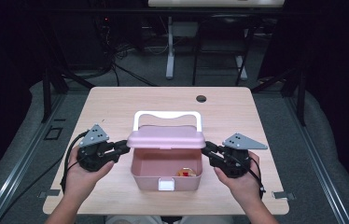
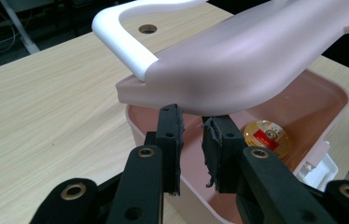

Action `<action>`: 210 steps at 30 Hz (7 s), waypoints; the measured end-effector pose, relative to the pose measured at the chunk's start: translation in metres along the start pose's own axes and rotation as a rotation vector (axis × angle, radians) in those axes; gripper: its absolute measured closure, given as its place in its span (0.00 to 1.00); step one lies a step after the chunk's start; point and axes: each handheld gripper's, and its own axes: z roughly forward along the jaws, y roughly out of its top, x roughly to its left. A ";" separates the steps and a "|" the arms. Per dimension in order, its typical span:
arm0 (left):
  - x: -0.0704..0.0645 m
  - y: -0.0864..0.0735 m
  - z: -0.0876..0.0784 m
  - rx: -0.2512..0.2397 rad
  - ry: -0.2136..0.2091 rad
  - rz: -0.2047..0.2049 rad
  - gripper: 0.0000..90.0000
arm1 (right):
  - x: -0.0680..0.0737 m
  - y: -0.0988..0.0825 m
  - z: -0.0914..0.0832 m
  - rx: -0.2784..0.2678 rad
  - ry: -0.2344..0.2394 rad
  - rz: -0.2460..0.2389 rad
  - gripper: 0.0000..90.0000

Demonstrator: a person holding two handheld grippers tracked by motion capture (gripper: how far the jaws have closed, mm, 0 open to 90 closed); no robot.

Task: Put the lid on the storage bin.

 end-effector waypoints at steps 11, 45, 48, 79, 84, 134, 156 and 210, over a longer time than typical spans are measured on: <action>-0.005 -0.011 -0.002 0.010 -0.005 0.003 0.85 | 0.001 -0.013 -0.004 0.017 0.010 0.006 0.82; -0.008 -0.034 -0.001 0.034 -0.024 -0.026 0.86 | -0.004 -0.037 -0.008 0.045 0.007 0.052 0.82; -0.009 -0.036 0.000 0.039 -0.021 -0.023 0.86 | -0.005 -0.039 -0.008 0.047 0.002 0.058 0.82; 0.003 -0.043 -0.004 0.037 0.008 -0.053 0.79 | -0.009 -0.041 -0.005 0.048 0.004 0.079 0.81; 0.006 -0.043 -0.004 0.034 0.017 -0.057 0.73 | -0.011 -0.041 -0.004 0.049 0.002 0.077 0.80; 0.038 -0.071 0.013 0.024 0.107 -0.147 0.52 | -0.048 -0.060 -0.005 0.021 -0.114 0.131 0.65; 0.046 -0.095 0.022 0.036 0.115 -0.187 0.51 | -0.064 -0.083 0.001 0.044 -0.177 0.125 0.61; 0.054 -0.129 0.049 0.101 0.124 -0.197 0.51 | -0.065 -0.113 0.032 0.142 -0.158 0.086 0.59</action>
